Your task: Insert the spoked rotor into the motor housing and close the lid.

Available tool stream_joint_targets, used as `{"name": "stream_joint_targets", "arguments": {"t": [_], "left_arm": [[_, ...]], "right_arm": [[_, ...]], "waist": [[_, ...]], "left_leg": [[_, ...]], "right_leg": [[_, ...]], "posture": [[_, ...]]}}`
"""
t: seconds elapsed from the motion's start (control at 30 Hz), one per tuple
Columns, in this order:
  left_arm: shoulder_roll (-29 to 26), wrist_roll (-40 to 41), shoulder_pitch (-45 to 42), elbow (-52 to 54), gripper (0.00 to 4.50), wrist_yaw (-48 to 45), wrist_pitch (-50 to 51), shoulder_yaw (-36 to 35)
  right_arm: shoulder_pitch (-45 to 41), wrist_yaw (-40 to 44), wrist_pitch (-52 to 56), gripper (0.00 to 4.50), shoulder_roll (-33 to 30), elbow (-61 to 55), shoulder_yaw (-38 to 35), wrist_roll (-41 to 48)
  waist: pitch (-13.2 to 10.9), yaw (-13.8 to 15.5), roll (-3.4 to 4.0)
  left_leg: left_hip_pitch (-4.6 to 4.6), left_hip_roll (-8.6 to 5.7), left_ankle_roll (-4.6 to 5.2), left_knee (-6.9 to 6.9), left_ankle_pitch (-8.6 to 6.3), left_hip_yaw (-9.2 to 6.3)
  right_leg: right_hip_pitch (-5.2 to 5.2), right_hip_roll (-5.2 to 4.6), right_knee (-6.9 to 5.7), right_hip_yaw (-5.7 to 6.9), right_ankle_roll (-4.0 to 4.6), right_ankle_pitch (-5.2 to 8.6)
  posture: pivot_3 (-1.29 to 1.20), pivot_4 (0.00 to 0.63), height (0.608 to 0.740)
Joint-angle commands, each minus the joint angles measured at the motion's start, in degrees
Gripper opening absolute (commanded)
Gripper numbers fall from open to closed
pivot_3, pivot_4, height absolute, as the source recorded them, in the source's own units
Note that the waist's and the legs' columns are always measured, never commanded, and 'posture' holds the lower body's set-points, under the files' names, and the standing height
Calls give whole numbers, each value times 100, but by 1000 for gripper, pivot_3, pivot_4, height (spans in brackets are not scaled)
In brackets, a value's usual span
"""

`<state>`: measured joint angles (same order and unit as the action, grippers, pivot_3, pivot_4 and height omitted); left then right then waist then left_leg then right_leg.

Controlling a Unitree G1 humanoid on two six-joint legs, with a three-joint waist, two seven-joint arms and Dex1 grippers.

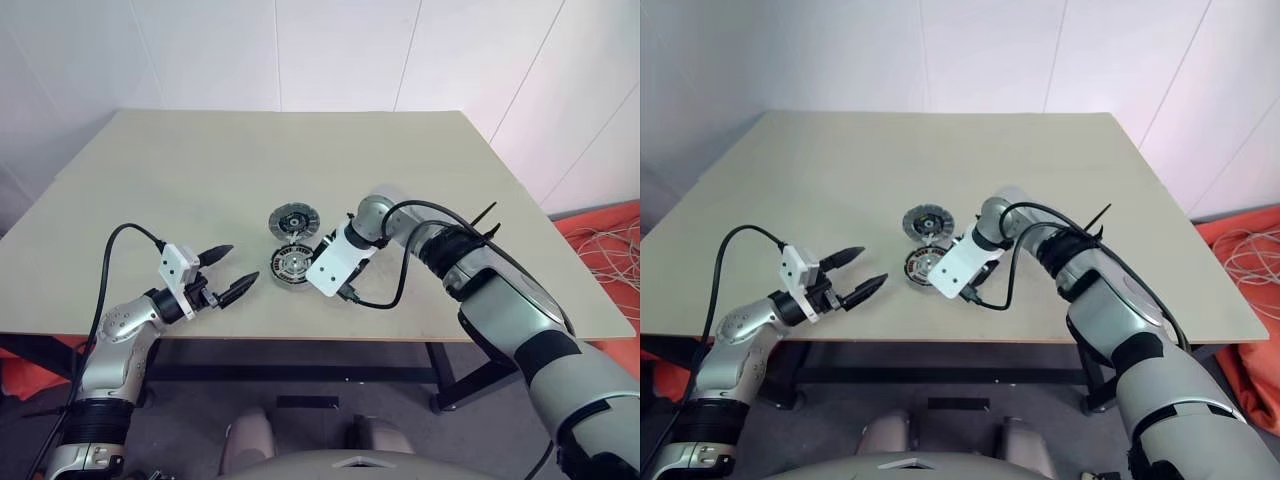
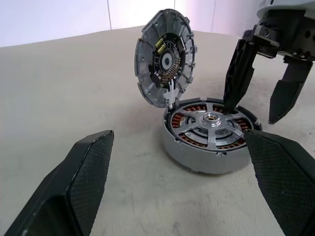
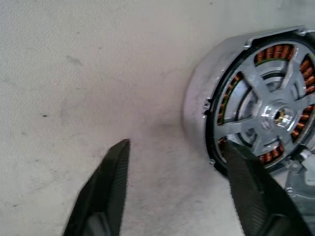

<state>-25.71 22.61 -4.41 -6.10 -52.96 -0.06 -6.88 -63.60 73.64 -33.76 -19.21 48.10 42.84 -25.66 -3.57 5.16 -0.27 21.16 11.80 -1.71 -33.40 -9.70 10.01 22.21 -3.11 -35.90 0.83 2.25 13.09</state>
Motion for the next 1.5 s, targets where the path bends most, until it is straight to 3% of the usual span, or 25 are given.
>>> {"name": "stream_joint_targets", "arguments": {"t": [0.03, 0.23, 0.4, 0.63, 0.77, 0.97, 1.17, 1.5], "left_arm": [[-34, 90, -47, 204, 4500, 26, -119, -134], [-41, 77, -105, 150, 4500, 13, -114, -120], [-36, 62, -189, 69, 4500, -12, -119, -95], [-15, 38, -284, -40, 4500, -63, -138, -62], [-3, 22, -364, -134, 4500, -104, -151, -24], [32, 2, -463, -244, 4500, -113, -180, 7], [62, -9, -470, -290, 4500, -111, -211, 13], [56, -15, -451, -307, 4500, -89, -244, -4]], "right_arm": [[-142, -52, -18, 1978, 60, 32, -69, -110], [-73, 83, 409, 45, 169, -255, -328, 156], [86, 184, 854, 8, 111, -722, -430, 179], [341, 755, 2483, 8, -247, -2103, -630, 229], [376, 1078, 4885, 8, -252, -2945, -800, -59], [557, 1275, 6446, 8, -209, -3556, -566, -166], [699, 931, 7186, 8, 159, -3701, -453, -55], [608, 151, 7351, 8, 556, -3210, -402, 12]], "waist": [[0, -1, 0], [0, 3, 0], [0, 9, -1], [-1, 32, -1], [-2, 30, -1], [-2, 37, -1], [-2, 36, 0], [-3, 46, 1]], "left_leg": [[0, 0, 0, 0, 0, 0], [-1, 1, 3, 0, -2, 0], [4, 3, 3, 0, -2, 0], [11, 2, 6, 2, -2, -1], [13, 2, 8, 2, -2, -1], [9, 4, 7, 4, -2, -3], [7, 4, 7, 8, -1, -2], [-4, 3, 3, 9, 0, -3]], "right_leg": [[0, 0, 1, 0, 0, 0], [-3, 1, 3, 0, 2, 1], [3, 5, 1, 0, 3, 1], [6, 6, 4, 0, 6, 3], [8, 6, 4, 1, 6, 3], [7, 7, 3, 0, 6, 3], [9, 8, 3, 0, 9, 5], [0, 5, 1, 0, 10, 6]], "posture": [[0, 0, 740], [0, 0, 740], [0, 0, 740], [0, 0, 740], [0, 0, 740], [0, 0, 740], [0, 0, 740], [0, 0, 740]]}}
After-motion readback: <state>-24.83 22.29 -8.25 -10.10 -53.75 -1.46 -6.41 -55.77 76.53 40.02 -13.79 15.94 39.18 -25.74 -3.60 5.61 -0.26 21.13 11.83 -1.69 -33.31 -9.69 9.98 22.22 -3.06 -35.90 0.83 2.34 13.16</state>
